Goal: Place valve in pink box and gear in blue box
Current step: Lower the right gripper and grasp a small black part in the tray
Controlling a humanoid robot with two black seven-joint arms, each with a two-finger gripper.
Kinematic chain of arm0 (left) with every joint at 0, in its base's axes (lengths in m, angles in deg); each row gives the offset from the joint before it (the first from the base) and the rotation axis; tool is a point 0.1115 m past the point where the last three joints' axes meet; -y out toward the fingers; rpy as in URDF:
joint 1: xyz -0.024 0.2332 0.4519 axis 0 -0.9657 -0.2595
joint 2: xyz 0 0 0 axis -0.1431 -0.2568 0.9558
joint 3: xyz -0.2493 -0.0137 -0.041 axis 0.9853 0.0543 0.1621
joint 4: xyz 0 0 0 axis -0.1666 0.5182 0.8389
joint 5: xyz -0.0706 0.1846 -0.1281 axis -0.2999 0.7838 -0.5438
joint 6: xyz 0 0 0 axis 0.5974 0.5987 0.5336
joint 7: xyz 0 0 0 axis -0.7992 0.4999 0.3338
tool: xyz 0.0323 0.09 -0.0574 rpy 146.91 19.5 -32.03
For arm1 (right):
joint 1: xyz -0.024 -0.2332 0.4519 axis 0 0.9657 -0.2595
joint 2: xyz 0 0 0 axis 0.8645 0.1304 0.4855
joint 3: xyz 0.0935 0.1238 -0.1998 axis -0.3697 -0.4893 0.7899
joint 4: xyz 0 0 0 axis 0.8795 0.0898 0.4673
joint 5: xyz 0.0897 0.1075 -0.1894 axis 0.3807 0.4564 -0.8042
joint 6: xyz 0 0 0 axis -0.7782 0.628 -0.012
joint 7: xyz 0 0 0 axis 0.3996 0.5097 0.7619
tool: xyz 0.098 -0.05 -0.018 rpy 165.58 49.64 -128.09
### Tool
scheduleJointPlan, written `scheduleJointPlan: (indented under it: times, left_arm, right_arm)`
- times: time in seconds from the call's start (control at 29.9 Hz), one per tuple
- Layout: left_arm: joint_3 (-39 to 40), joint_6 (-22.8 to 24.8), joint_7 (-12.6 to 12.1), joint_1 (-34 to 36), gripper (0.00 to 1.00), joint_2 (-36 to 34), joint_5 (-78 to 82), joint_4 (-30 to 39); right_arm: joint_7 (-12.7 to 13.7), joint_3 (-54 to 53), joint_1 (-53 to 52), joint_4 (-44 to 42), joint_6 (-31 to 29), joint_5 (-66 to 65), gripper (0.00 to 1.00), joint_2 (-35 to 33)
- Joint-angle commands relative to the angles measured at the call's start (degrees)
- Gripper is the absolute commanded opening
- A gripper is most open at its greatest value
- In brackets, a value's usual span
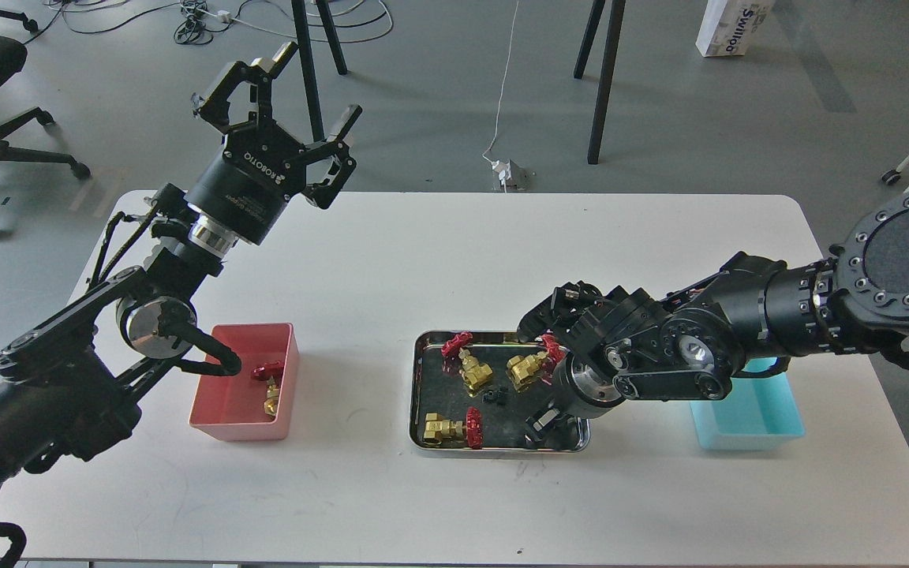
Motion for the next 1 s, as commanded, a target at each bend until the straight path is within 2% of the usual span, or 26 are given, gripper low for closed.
scheduleJointPlan:
  times: [0.0, 0.17, 0.47, 0.97]
  left_arm:
    - [0.01, 0.00, 0.00, -0.01, 0.84, 0.10, 0.01, -0.14]
    - [0.01, 0.00, 0.00, -0.01, 0.84, 0.10, 0.01, -0.93]
    - [0.01, 0.00, 0.00, -0.01, 0.85, 0.19, 0.01, -1.01]
    - [0.01, 0.00, 0.00, -0.45, 0.86, 0.45, 0.01, -2.07]
  right_arm:
    - [-0.01, 0.01, 0.62, -0.33, 0.37, 0.00, 0.54, 0.00]
    - [-0.01, 0.01, 1.14, -0.33, 1.08, 0.00, 0.53, 0.00]
    - [-0.01, 0.01, 1.06, -0.33, 1.17, 0.00, 0.44, 0.00]
    - [-0.01, 0.10, 1.14, -0.33, 1.17, -0.09, 0.38, 0.00]
